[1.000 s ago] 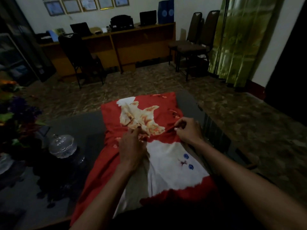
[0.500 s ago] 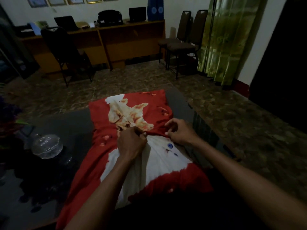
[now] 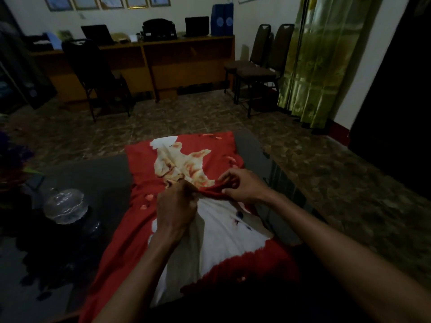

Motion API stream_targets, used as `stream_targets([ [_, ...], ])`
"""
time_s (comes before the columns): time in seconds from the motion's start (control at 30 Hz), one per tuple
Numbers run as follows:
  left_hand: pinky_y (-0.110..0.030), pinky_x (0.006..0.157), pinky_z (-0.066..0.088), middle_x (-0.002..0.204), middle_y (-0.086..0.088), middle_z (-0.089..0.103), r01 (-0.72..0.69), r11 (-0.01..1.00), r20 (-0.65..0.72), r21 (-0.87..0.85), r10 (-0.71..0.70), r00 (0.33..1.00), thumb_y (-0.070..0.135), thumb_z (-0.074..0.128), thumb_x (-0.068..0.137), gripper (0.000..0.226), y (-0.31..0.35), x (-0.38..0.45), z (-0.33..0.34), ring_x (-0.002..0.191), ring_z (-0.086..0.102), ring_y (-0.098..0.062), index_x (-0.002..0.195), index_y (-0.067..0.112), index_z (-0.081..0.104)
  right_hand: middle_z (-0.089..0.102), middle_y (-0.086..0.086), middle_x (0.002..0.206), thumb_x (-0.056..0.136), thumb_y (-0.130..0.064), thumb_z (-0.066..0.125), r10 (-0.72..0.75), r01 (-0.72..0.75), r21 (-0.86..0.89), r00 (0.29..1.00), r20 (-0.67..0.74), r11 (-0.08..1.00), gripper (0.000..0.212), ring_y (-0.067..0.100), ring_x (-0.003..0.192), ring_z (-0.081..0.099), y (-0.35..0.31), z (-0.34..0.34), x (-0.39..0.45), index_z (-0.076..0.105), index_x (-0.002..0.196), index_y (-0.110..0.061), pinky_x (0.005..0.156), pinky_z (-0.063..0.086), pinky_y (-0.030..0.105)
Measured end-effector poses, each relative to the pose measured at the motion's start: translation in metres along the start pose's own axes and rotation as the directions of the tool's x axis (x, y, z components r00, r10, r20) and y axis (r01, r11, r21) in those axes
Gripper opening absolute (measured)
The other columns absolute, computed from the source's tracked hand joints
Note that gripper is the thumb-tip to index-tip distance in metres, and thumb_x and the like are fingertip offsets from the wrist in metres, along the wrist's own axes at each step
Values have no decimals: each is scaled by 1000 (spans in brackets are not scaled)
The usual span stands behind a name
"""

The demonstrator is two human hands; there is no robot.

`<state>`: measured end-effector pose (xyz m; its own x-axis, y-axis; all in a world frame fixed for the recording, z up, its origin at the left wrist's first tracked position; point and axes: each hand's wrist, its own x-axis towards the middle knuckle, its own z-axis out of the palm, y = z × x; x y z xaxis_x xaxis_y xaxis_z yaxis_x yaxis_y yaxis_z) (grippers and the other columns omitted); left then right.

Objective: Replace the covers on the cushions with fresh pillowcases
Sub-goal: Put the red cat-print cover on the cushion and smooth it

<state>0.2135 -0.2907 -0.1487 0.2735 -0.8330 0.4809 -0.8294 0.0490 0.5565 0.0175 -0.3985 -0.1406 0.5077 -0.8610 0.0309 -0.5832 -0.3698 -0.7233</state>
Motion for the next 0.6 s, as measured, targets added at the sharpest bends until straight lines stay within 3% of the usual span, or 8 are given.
stream_targets([
  [0.1,-36,75,59,90,-4,77,52,998,-41,-27,-53,998,6,74,80,17,-8,5,-9,81,72,-19,94,15,76,69,-12,109,83,-26,82,-58,60,25,994,-95,998,26,0,100,63,8,6,-8,70,106,-30,87,48,13],
  [0.2,-40,72,58,90,-3,75,31,999,48,7,-32,998,9,69,82,18,-11,-4,-6,82,70,-22,97,19,71,70,-18,95,85,-15,78,-80,70,-67,983,-163,995,17,-10,86,62,2,19,-9,74,94,-28,70,42,0],
  [0.3,-40,80,51,102,0,66,-130,989,52,73,127,991,23,64,80,23,-7,-26,-8,96,60,-22,104,22,66,71,-15,83,81,1,72,-101,94,-41,970,-223,995,28,-6,80,65,-9,26,2,73,84,-27,71,53,14],
  [0.37,-34,86,43,112,2,61,-242,965,38,100,239,970,36,66,83,27,-5,-41,-12,108,53,-18,107,25,66,70,-17,83,79,2,71,-102,97,-36,971,-216,995,35,-5,81,66,-16,36,10,69,83,-32,74,58,26],
  [0.43,-33,85,41,118,5,58,-272,956,56,110,268,962,53,67,82,35,-10,-52,-12,113,49,-15,108,29,68,69,-20,85,79,-1,71,-102,90,-62,971,-216,994,36,-5,83,66,-18,48,13,66,82,-37,76,59,29],
  [0.5,-33,80,41,112,9,60,-233,960,87,154,222,971,64,64,79,38,-20,-55,-10,108,51,-15,98,33,72,69,-21,85,80,-4,75,-109,96,-65,967,-231,993,34,-8,83,65,-17,52,12,66,82,-37,77,58,27],
  [0.6,-33,72,38,89,15,61,-251,940,124,231,228,966,61,57,80,33,-20,-54,-9,94,57,-16,75,30,67,71,-19,88,82,-11,79,-67,61,-35,975,-211,998,24,-7,85,65,-13,41,9,71,88,-34,79,57,23],
])
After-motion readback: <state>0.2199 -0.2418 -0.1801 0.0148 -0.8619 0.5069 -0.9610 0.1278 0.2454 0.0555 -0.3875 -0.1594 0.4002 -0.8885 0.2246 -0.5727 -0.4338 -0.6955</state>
